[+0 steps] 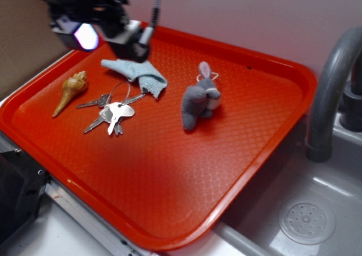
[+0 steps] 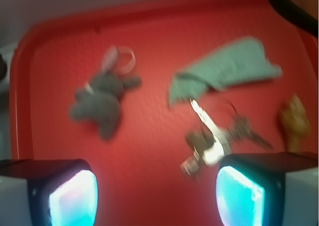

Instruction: Grab the gray animal.

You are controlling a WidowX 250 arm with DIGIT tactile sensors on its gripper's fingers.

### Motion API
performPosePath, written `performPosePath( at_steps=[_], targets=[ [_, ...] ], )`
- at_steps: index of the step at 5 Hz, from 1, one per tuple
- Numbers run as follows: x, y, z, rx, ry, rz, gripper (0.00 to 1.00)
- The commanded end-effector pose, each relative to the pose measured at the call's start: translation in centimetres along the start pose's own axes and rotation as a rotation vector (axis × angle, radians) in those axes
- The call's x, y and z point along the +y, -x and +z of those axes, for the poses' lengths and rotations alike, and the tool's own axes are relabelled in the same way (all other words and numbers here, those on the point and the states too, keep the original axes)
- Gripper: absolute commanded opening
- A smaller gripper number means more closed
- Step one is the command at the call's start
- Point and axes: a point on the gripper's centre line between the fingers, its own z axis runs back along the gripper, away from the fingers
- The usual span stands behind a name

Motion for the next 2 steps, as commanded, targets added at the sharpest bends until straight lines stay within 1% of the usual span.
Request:
performPosePath(
  at_steps=[1, 2],
  targets=[
    [-1.8, -3.8, -4.2, -0.01, 0.007, 0.009, 1.0],
    [-2.1, -4.7, -6.5, 0.029, 0.001, 0.018, 1.0]
  ],
)
